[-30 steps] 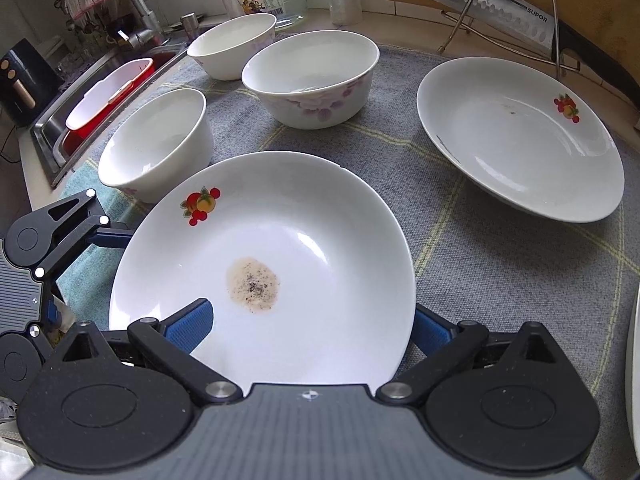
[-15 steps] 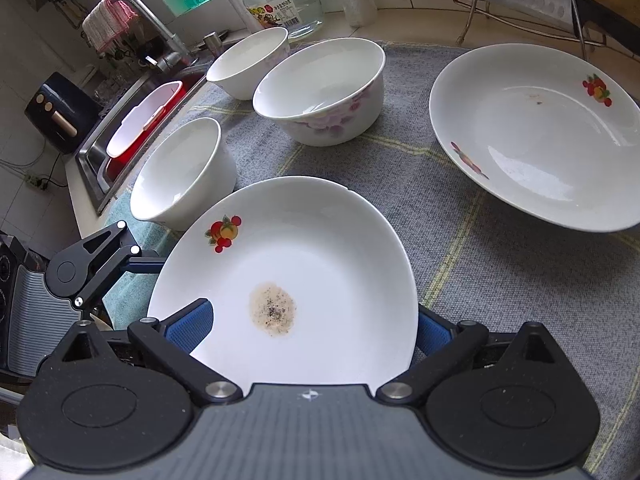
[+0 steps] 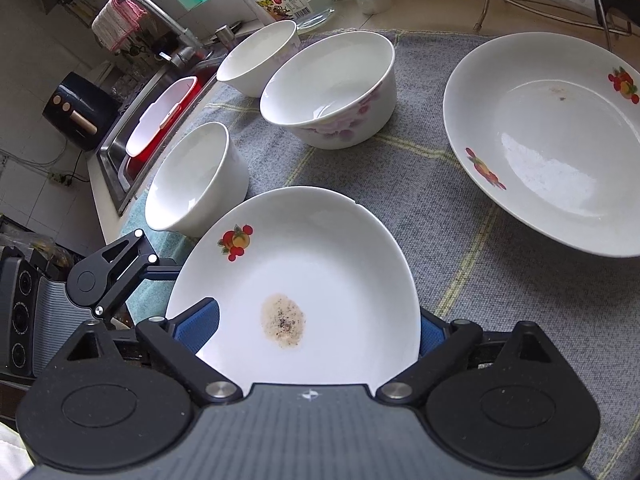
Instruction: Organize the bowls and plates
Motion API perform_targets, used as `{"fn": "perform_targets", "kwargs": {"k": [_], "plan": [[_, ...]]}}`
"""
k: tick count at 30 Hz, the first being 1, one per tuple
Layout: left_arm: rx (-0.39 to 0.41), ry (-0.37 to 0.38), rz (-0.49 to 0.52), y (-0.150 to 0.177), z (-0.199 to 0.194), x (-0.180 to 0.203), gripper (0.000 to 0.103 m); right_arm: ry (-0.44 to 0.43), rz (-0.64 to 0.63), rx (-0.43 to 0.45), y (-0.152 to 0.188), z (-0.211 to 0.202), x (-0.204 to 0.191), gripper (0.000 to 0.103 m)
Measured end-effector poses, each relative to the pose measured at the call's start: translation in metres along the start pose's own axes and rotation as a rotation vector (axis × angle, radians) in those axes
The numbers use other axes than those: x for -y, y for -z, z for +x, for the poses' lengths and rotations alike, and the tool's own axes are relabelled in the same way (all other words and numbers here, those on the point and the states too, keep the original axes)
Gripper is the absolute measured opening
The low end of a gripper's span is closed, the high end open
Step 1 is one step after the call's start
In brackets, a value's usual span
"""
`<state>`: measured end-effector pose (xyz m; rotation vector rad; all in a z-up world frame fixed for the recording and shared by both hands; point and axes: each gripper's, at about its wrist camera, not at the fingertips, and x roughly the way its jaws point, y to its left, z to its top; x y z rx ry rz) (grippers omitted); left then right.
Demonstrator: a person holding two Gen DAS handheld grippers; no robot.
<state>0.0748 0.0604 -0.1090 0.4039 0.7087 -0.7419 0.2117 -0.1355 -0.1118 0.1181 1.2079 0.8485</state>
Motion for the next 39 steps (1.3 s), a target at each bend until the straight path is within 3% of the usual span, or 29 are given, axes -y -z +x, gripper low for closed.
{"fn": "perform_targets", "kwargs": {"k": [12,39], "plan": [[-0.003,0.012,0.006,0.0,0.0,-0.001,0.103,-0.063,0.128,-0.027,-0.006,-0.001,0.013,0.1],[0.004,0.051,0.036,0.0,0.005,-0.005,0.103,-0.023,0.112,-0.02,0.006,-0.003,0.005,0.102]]}}
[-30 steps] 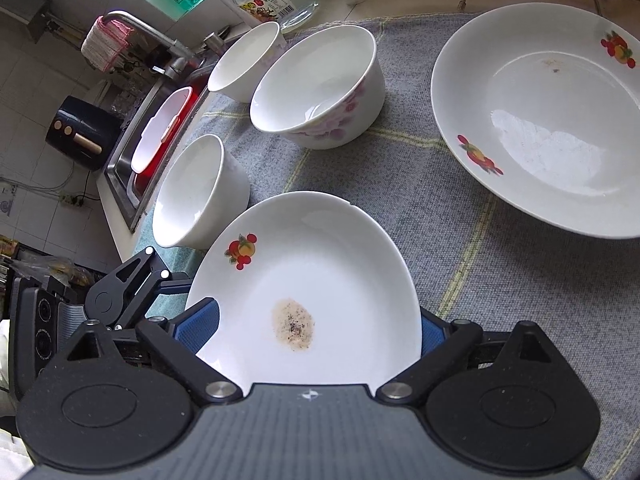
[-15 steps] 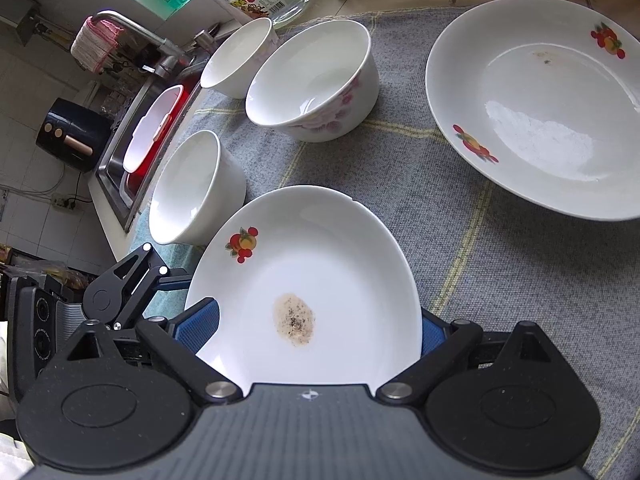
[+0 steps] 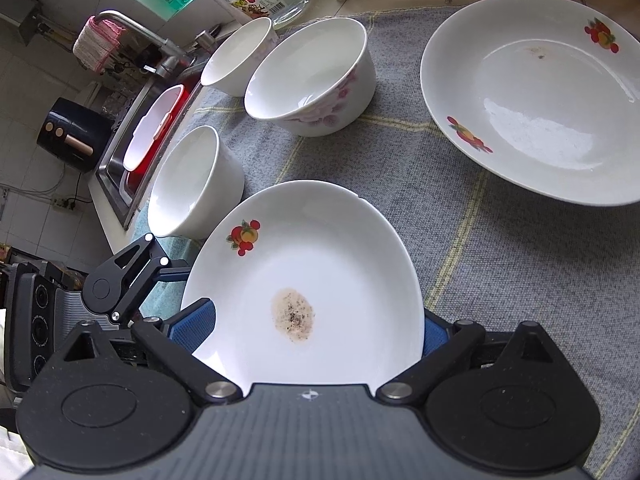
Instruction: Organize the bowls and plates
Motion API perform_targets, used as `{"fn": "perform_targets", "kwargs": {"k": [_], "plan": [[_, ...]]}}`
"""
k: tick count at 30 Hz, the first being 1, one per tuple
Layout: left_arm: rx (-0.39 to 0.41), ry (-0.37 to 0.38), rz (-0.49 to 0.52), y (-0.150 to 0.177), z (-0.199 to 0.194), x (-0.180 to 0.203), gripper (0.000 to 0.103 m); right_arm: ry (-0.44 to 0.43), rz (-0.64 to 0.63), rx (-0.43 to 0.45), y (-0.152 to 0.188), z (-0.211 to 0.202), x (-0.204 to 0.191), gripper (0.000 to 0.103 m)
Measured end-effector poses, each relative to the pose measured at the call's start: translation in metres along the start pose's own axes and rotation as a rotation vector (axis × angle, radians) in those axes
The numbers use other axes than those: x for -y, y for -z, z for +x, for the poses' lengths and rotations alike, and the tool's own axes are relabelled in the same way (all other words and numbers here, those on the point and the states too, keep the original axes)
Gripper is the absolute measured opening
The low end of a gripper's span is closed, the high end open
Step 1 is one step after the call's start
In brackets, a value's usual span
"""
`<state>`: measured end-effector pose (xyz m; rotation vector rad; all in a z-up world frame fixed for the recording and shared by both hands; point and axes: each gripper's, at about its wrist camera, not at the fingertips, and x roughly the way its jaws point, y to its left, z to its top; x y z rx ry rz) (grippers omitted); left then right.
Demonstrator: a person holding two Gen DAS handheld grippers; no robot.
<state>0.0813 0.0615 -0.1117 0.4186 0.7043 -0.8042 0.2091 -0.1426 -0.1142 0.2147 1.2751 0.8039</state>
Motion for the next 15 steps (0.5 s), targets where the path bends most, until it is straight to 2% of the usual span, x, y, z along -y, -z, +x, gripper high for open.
{"fn": "perform_targets", "kwargs": {"k": [15], "plan": [[0.008,0.002,0.015,-0.0019,-0.006,0.0029,0.102,0.04,-0.009,0.005,0.0064,-0.0059,-0.0076,0.103]]}}
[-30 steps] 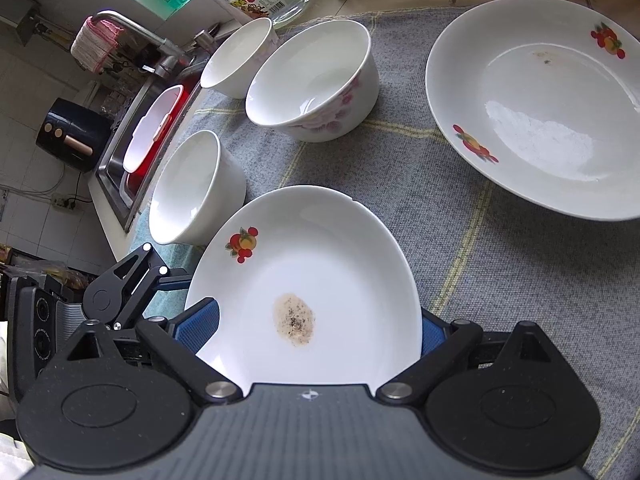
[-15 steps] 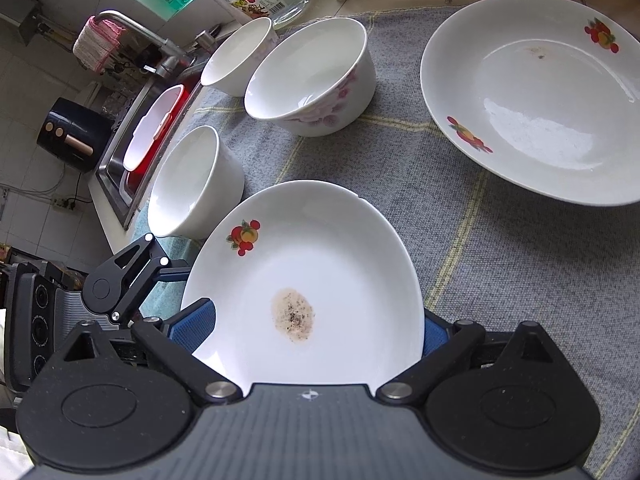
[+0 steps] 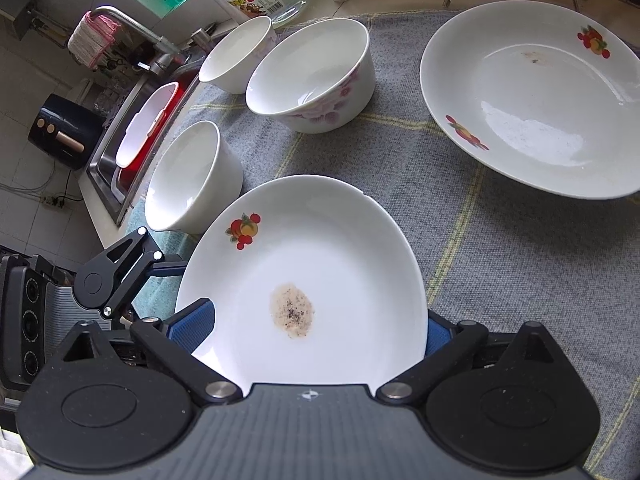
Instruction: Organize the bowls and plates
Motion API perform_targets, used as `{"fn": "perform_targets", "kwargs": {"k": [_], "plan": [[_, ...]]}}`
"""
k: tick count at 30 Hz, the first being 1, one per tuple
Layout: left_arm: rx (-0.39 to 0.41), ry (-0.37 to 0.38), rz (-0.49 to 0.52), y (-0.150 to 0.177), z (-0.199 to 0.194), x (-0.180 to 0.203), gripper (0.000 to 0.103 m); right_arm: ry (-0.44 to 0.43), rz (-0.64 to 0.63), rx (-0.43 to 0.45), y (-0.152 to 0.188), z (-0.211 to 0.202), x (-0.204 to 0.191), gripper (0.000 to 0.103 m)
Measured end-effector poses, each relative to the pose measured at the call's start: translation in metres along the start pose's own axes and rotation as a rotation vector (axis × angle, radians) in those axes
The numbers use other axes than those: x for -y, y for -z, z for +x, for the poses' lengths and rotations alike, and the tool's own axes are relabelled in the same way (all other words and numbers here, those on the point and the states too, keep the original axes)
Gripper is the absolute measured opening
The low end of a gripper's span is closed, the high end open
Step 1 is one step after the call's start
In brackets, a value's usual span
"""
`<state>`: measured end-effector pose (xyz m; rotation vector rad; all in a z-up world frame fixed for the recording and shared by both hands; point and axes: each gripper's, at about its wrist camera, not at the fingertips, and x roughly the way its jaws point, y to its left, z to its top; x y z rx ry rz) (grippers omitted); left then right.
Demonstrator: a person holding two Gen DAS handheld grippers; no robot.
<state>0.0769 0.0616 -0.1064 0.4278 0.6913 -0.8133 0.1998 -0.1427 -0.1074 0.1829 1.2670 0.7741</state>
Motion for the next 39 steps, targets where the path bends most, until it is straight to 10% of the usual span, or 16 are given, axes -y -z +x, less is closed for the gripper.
{"fn": "perform_targets", "kwargs": {"k": [39], "plan": [[0.019,0.087,0.086,-0.122,0.061,0.038,0.102,0.058,0.061,0.182,0.031,-0.115,0.089,0.103]]}}
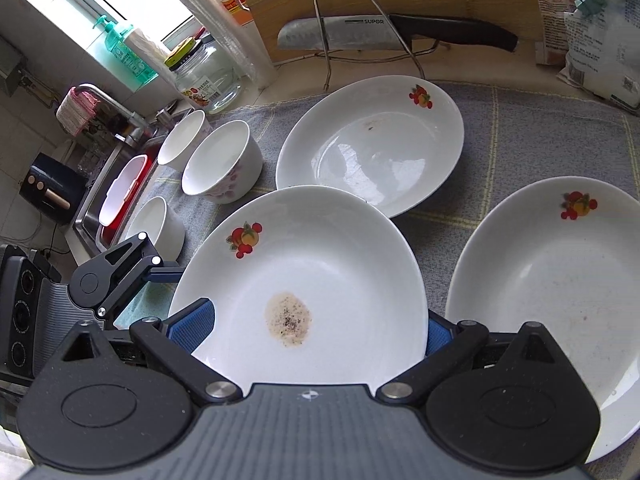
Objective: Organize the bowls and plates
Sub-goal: 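Carry the stained flat plate with the right tool toward the other white plate, then lower the stained flat plate onto the white plate with the right tool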
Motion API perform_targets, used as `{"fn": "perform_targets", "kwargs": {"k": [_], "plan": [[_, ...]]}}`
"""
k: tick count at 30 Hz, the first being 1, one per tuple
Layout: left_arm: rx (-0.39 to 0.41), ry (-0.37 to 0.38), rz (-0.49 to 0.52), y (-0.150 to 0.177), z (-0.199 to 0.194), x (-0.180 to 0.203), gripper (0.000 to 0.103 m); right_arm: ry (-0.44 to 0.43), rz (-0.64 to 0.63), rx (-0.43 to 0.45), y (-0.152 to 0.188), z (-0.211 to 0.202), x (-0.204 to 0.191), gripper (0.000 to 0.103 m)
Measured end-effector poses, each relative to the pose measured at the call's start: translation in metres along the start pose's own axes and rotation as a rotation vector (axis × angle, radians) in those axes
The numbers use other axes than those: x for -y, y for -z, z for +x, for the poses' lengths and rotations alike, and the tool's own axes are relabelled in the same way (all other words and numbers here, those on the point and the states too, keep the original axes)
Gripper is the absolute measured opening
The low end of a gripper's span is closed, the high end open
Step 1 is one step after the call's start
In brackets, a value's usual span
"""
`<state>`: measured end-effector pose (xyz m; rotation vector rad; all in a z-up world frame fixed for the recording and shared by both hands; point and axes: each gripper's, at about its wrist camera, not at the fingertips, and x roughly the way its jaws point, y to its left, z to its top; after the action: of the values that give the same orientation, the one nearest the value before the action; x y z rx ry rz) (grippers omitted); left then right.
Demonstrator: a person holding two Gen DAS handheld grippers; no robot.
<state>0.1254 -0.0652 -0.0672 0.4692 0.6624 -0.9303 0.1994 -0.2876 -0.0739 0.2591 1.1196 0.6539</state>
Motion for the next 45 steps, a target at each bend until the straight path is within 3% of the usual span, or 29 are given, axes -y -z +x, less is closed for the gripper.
{"fn": "perform_targets", "kwargs": {"k": [15,23,45], "plan": [[0.005,0.067,0.063,-0.051,0.057,-0.012,0.102,0.04,0.073,0.069,0.005,-0.049,0.07,0.103],[-0.007,0.088,0.076,-0.068,0.08,0.001,0.102,0.05,0.105,0.082,0.009,-0.062,0.102,0.103],[-0.057,0.107,0.064,-0.088,0.111,0.006,0.102,0.055,0.133,0.076,0.013,-0.069,0.142,0.103]]}}
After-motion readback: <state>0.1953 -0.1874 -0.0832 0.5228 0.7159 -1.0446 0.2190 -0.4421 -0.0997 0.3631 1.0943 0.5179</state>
